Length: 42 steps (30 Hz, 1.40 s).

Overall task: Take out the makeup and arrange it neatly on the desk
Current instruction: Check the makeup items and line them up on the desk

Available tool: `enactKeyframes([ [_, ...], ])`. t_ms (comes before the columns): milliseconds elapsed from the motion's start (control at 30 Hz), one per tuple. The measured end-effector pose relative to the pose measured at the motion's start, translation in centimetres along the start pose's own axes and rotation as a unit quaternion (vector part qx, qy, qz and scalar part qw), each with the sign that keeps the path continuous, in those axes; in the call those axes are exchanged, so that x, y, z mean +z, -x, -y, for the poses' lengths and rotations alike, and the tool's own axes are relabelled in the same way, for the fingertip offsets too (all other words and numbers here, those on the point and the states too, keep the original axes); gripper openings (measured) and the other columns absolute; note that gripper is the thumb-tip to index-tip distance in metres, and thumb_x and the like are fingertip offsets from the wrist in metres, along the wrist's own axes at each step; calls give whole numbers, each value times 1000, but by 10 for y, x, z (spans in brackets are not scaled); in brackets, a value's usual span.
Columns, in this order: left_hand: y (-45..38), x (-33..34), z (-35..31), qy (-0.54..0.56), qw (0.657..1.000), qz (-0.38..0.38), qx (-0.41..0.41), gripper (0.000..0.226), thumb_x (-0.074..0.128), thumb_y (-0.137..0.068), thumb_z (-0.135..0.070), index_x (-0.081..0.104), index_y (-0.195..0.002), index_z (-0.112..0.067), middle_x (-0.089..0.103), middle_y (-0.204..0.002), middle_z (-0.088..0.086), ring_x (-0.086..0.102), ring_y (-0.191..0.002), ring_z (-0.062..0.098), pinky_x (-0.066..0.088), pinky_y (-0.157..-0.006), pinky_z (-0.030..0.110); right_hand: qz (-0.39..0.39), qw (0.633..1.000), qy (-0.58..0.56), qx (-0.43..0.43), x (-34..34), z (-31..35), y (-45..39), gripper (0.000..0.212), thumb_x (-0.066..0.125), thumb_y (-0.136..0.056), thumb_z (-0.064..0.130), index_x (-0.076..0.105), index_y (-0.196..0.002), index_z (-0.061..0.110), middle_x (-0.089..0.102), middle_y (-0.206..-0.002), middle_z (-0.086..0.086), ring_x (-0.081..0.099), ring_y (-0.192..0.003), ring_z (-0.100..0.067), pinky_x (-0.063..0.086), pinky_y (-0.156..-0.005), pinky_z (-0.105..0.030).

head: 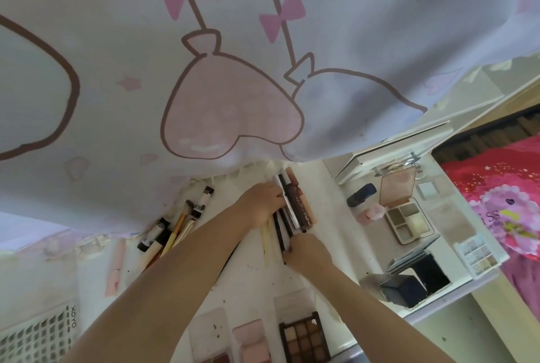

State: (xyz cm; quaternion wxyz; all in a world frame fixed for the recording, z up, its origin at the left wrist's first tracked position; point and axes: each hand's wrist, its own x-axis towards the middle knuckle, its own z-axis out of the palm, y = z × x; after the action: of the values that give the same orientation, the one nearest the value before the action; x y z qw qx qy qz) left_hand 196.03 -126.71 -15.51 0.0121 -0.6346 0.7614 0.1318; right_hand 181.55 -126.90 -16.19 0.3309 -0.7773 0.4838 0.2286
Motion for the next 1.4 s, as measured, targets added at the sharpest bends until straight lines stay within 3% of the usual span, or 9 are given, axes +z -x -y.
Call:
enactKeyframes([
  [67,5,8,5,17,998,-49,22,29,88,-36,-5,70,-58,-11,66,-61,2,64,-55,17,47,-46,15,-7,1000,9,3,-1,1,0,27,45,-90,20,57,-107,2,43,-68,3,47,-75,-17,37,-57,-21],
  [167,25,7,6,32,994,-107,8,9,69,-60,0,67,-68,-3,63,-70,9,62,-60,26,44,-46,22,-21,999,22,-14,-3,1,1,29,44,-91,23,57,-106,2,49,-82,-2,48,-76,-16,40,-66,-24],
  [333,75,21,4,101,968,47,-224,30,42,-95,-32,47,-112,-8,54,-108,6,50,-93,19,33,-66,26,-23,998,27,-48,-7,2,6,24,42,-93,20,53,-75,9,52,-74,-3,54,-74,-20,41,-64,-24],
  [600,90,28,-15,206,913,102,-337,28,43,-95,-22,48,-115,-3,57,-115,13,56,-97,24,43,-76,31,-33,996,-2,-88,-15,8,16,28,42,-93,19,63,-103,4,66,-105,-10,62,-95,-23,49,-82,-28],
  [733,87,-7,-16,529,733,-39,-426,6,55,-89,-10,56,-95,-8,63,-87,5,62,-72,14,43,-59,20,-33,989,-53,-137,-26,16,32,27,42,-94,22,60,-110,9,64,-108,-6,56,-87,-14,43,-77,-20],
  [867,92,-54,-23,737,548,-153,-365,17,54,-89,-2,51,-75,-10,64,-69,6,60,-43,4,45,-41,13,-47,969,-176,-169,-37,25,51,30,37,-97,26,51,-120,14,59,-99,5,52,-81,-6,41,-74,-18],
  [1000,105,-81,-39,794,507,-183,-280,24,46,-90,8,45,-72,-8,67,-53,3,64,-46,10,52,-46,15,-7,918,-346,-195,-58,33,79,28,32,-99,16,56,-86,12,47,-55,2,42,-39,-2,36,-46,-15],
  [1267,121,-124,-59,756,542,-268,-251,21,47,-93,-11,55,-74,-6,64,-48,-2,60,-42,4,45,-39,13,-154,916,-203,-310,-83,31,121,27,40,-95,15,52,-72,22,40,-52,7,38,-45,-4,34,-52,-17],
  [1400,139,-146,-32,780,365,-419,-288,25,50,-93,-22,54,-74,-6,62,-43,-2,59,-37,5,46,-37,12,-236,900,-196,-310,-97,15,144,22,42,-95,11,57,-79,8,37,-48,9,45,-44,2,35,-47,-12],
])
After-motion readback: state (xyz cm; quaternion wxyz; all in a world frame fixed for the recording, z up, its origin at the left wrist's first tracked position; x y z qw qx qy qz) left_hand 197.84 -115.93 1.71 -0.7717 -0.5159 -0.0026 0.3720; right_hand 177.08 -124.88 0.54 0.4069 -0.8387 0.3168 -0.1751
